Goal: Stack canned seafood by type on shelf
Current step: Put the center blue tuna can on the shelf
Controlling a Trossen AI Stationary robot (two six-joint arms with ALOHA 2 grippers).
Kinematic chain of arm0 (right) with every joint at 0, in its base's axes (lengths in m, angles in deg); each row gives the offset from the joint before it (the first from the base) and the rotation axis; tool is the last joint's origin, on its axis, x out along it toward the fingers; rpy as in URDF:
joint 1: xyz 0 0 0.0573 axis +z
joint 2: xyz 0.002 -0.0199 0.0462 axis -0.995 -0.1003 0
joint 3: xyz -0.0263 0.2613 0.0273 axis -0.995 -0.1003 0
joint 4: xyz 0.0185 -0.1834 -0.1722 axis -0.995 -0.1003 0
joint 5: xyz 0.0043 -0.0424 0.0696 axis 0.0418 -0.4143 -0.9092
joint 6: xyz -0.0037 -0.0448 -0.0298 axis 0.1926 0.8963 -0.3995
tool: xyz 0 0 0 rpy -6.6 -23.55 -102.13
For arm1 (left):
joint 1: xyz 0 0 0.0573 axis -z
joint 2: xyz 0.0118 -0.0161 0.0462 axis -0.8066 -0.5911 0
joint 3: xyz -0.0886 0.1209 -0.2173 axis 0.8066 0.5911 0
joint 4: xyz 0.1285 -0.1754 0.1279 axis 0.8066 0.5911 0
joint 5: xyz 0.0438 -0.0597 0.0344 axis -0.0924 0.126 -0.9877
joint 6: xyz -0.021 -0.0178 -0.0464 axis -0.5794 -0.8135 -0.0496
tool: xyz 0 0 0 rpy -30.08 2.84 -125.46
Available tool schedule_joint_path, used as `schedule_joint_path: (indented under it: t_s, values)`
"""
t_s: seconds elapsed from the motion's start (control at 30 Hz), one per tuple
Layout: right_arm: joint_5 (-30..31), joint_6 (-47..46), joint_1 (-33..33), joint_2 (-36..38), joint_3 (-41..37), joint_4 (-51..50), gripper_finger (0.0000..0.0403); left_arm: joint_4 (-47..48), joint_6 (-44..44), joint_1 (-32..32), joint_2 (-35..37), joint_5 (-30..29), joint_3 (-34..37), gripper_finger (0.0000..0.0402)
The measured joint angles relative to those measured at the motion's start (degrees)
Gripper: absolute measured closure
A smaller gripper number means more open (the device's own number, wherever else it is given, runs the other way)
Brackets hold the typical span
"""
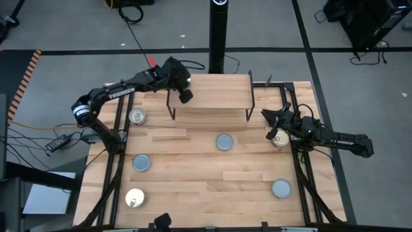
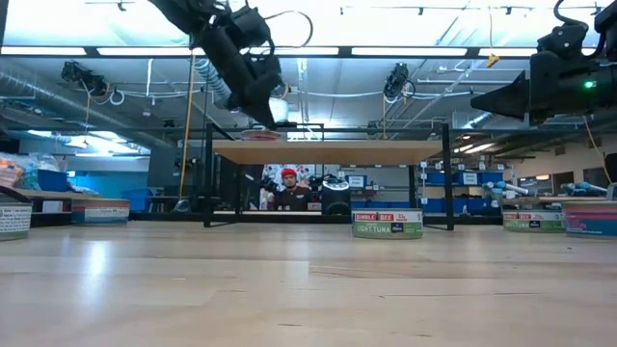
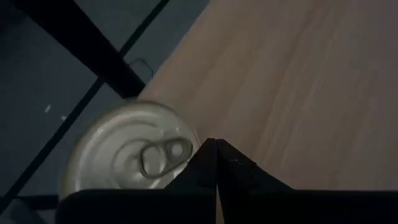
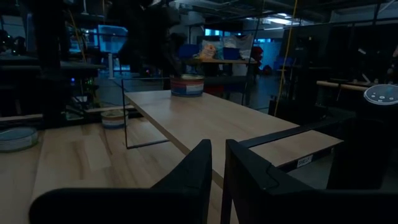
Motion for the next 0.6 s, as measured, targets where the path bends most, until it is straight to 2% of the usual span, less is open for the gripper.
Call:
schedule_joint_path:
  t_s: [0.13,0.3,0.6]
  values:
    - [0.01,0.0,0.0,0.0,0.0,0.0,0.0341,-0.14,0.43,0.11,-2.5,-0.34,0.0,0.0399]
    - [0.01,0.0,-0.01,0.01,0.0,0.0,0.0341,-0.34,1.36,0.06,-4.55,-3.72,0.0,0.04]
    - [0.01,0.0,0.01,0.0,0.0,0.0,0.0341,-1.64,1.72,-0.01,-4.5,-5.97,0.0,0.04]
